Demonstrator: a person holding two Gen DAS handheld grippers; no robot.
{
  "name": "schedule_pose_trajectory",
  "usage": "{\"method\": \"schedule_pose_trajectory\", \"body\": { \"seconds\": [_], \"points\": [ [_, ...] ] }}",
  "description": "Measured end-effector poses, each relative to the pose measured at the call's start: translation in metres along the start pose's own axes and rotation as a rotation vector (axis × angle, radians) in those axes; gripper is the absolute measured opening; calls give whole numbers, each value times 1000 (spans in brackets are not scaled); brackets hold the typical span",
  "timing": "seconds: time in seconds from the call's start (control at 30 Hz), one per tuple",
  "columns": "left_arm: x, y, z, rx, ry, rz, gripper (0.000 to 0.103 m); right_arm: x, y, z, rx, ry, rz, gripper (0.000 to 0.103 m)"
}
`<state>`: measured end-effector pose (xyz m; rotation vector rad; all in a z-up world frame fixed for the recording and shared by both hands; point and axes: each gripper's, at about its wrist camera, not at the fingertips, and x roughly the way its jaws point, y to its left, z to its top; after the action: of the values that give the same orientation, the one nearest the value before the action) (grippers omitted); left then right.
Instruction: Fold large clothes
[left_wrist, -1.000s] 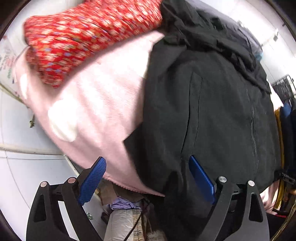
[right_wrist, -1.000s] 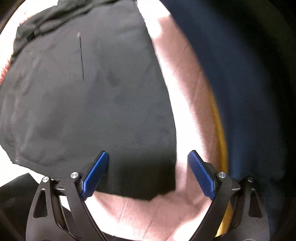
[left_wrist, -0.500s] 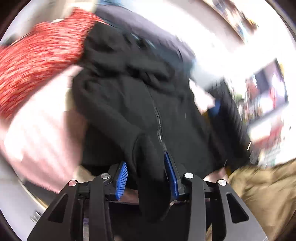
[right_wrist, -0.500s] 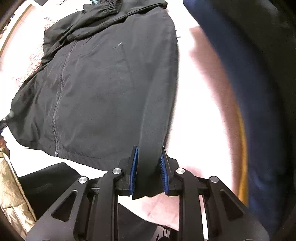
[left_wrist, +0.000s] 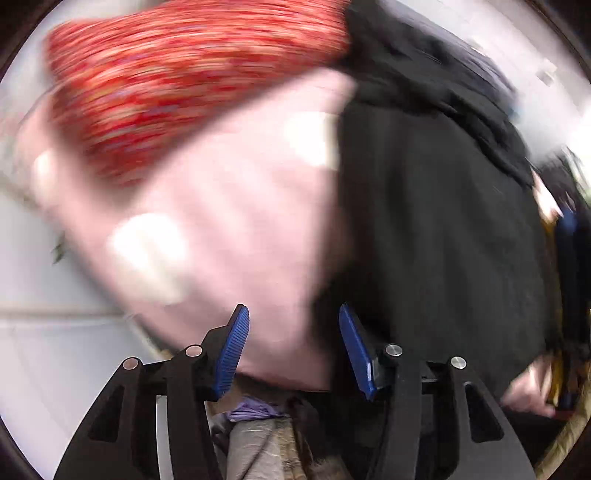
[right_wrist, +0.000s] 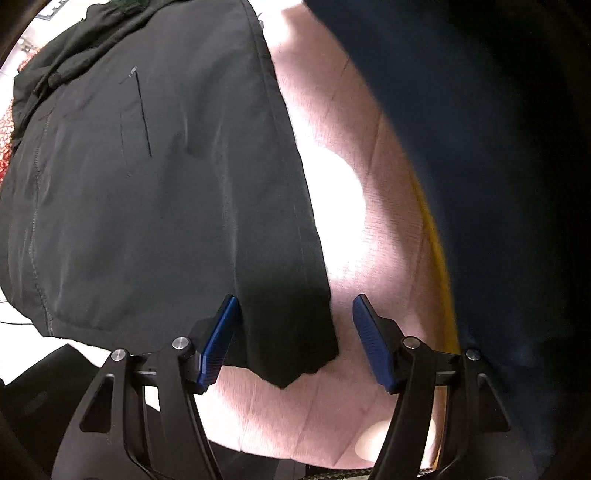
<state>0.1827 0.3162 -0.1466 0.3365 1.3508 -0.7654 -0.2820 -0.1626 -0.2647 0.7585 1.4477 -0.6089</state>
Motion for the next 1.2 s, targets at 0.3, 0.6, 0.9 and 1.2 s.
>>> {"method": "schedule_pose_trajectory", "body": {
  "seconds": [0.3,0.6,0.9,1.2],
  "points": [
    [19,-87,6,151,-44,-42,54,-7,19,-4,-22,-24,88,19],
    [12,-94,9,126,15,-111,11,-46,23,-11,-56,-63,207,6],
    [-66,-13,-57,-170,-55,-26,7,-90,3,-26,-23,-52,250,5],
    [-53,9,-83,-261,64,42,7,-67,-12,-36,80,41,321,5]
  ]
}}
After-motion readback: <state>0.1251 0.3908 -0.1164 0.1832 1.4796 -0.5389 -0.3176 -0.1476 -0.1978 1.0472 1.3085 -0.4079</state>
